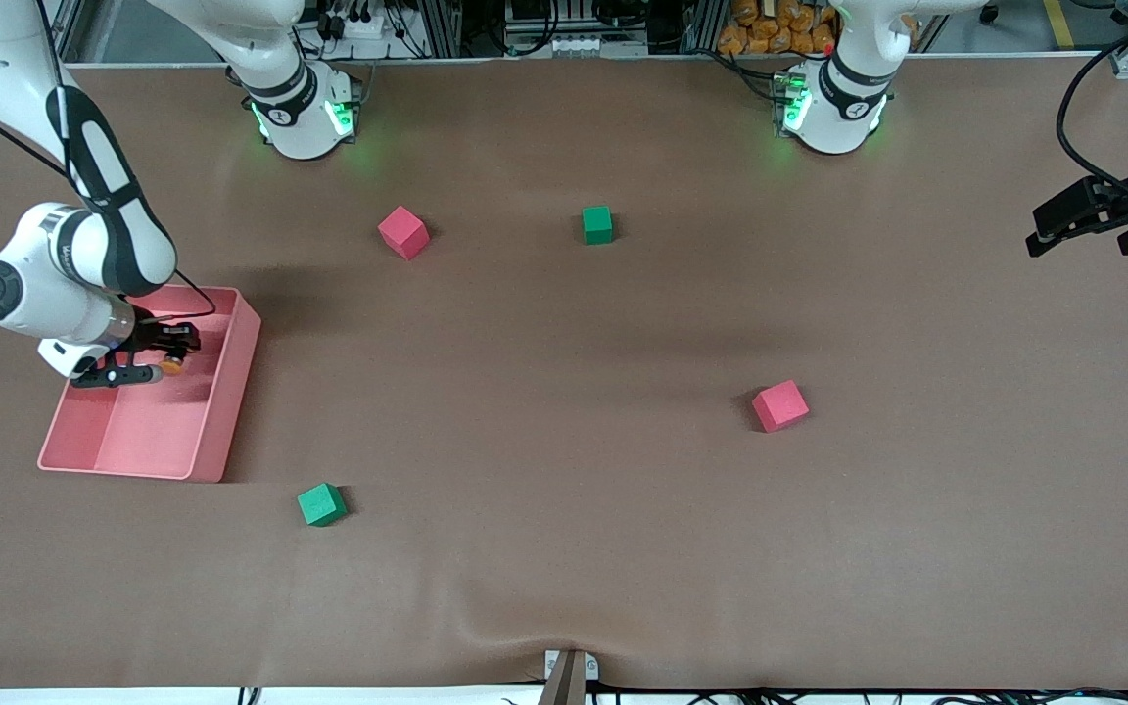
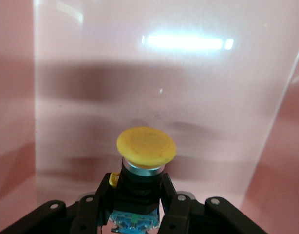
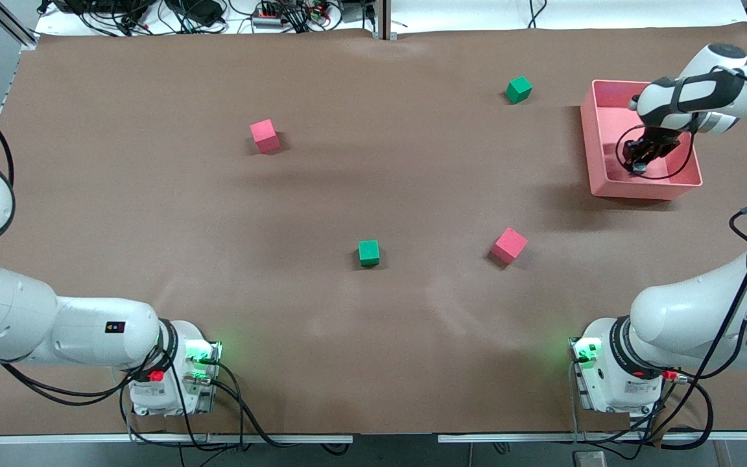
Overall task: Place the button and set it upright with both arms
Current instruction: 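Lift the button out of the tray with the right gripper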
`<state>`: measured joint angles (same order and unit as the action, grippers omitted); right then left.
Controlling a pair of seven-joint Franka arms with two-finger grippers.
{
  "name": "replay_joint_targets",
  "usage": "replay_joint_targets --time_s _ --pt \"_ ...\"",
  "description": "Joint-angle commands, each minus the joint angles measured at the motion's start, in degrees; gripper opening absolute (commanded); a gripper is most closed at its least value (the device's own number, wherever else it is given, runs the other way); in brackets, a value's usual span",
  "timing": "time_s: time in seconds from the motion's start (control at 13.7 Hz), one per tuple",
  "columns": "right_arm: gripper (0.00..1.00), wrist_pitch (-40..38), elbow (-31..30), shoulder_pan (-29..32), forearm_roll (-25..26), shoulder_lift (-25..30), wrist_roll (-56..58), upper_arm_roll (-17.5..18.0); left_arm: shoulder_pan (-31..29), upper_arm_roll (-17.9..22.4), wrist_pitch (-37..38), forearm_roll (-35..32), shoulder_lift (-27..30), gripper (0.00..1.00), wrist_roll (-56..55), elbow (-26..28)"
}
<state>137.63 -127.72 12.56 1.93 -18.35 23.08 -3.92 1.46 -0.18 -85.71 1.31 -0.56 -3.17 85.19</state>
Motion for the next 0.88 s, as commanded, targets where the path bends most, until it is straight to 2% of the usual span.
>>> replay_joint_targets --time_s 0.0,0.15,0.44,0.8 --pt "0.0 -8.12 3.86 0.8 -0.35 3.32 6.96 0.14 -0.23 -0.26 0.72 -1.14 -0.14 1.0 0.01 -0.73" --pt "0.0 -14.99 8.16 0.37 -0.35 4.9 9.52 0.14 -0.23 -0.26 0.72 -1.14 -0.14 1.0 0.1 -0.73" --pt "0.0 -23.36 16.6 -2.26 -0.35 5.52 15.84 0.75 -0.14 -0.34 0.72 -1.14 -0.14 1.0 0.01 -0.73" --pt "0.0 -23.55 24.87 -14.73 -0.44 4.64 17.35 0.75 0.12 -0.34 0.72 -0.96 -0.23 1.0 -0.16 -0.73"
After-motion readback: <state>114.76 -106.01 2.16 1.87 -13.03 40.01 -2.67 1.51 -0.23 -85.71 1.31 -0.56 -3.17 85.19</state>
